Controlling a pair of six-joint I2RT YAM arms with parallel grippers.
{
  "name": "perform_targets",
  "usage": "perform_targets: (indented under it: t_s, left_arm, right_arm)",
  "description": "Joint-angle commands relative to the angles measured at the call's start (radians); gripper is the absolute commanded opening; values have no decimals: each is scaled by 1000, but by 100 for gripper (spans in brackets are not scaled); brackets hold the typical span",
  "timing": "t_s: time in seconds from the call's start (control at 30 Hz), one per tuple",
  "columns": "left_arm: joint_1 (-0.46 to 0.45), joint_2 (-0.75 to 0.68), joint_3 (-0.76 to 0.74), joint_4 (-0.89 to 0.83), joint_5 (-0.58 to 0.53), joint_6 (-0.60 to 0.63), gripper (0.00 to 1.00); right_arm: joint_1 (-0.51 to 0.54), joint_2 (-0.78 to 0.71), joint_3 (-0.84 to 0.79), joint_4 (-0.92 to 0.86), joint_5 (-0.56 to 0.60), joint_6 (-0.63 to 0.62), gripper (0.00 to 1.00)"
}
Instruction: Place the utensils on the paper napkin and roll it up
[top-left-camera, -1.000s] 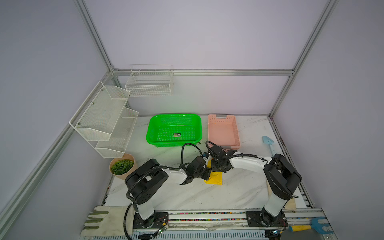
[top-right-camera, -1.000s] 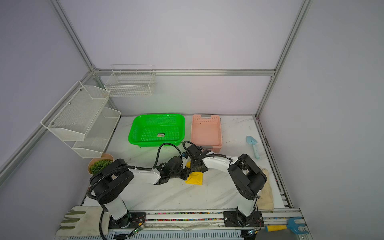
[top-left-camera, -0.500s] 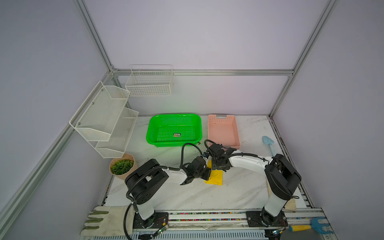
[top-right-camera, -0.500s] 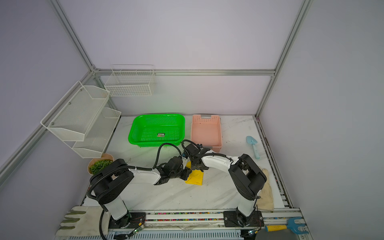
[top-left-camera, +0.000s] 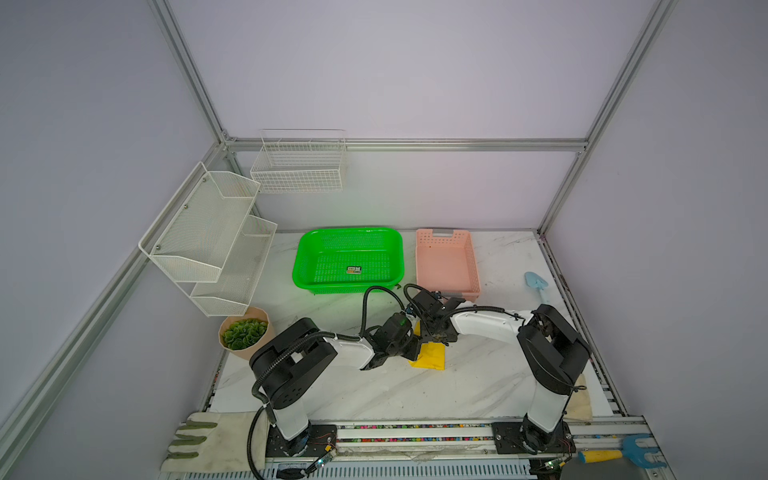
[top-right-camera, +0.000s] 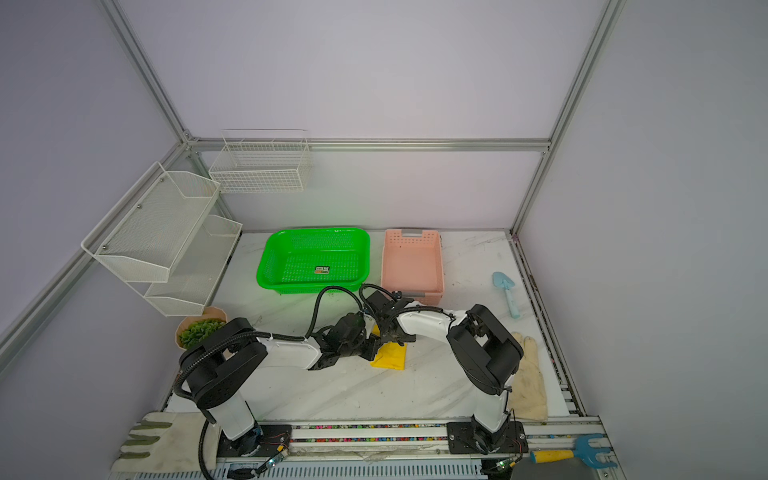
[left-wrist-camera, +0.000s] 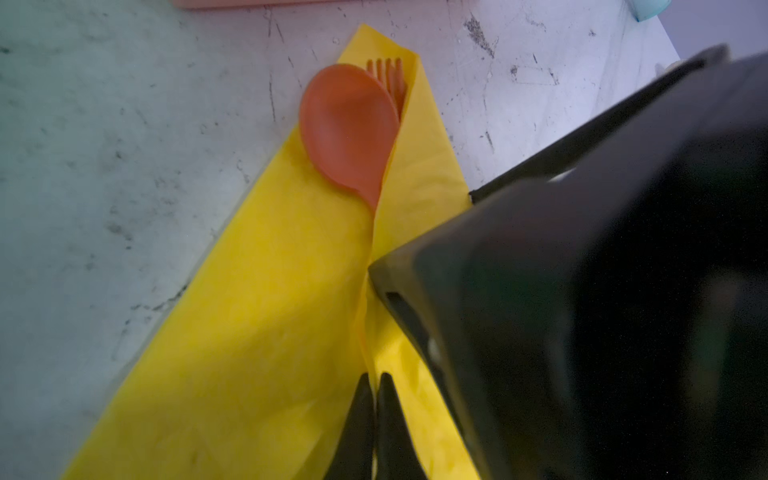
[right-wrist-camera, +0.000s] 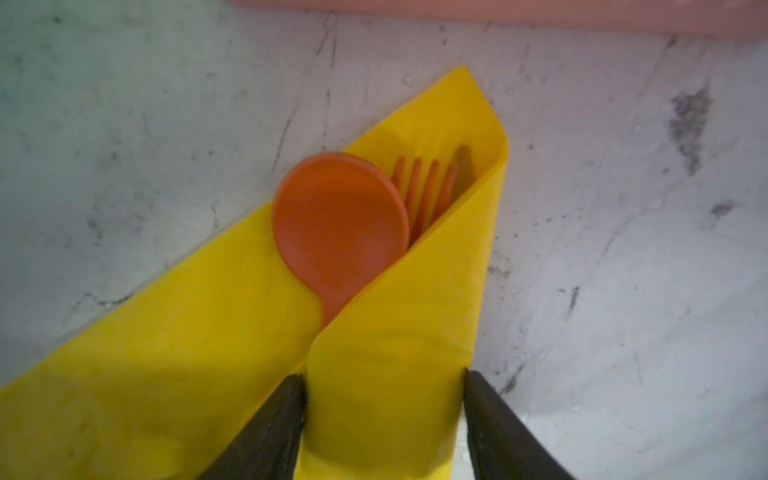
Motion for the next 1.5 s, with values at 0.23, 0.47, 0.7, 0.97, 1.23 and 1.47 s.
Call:
perform_targets:
  t_s: [0.23,0.47,0.7,0.97,1.23,1.47]
  left_arm:
    - [-4,-20,11,-35,-29,9,0]
    - [-4,-23,7,-44,-44,7,0]
    - [-4,-21,7,-46,-55,2,0]
    - [-4,-20,7,-55,-66,-5,0]
    - [-3,-15,7,-62,-79,-12,0]
    - [-5,-5,11,-66,-83,-15,0]
  right_arm:
    - [8,26,-14,-26,27,32,62]
    - [6,13,-11,-45,56,19,62]
    - [4,1,-13,-50,72,3,63]
    - [-7,-24,-35,-50,87,-11,63]
    - [-9,-54,-36,-51,90,-16,63]
    - [-10,-90,-42,-52,77,-15,63]
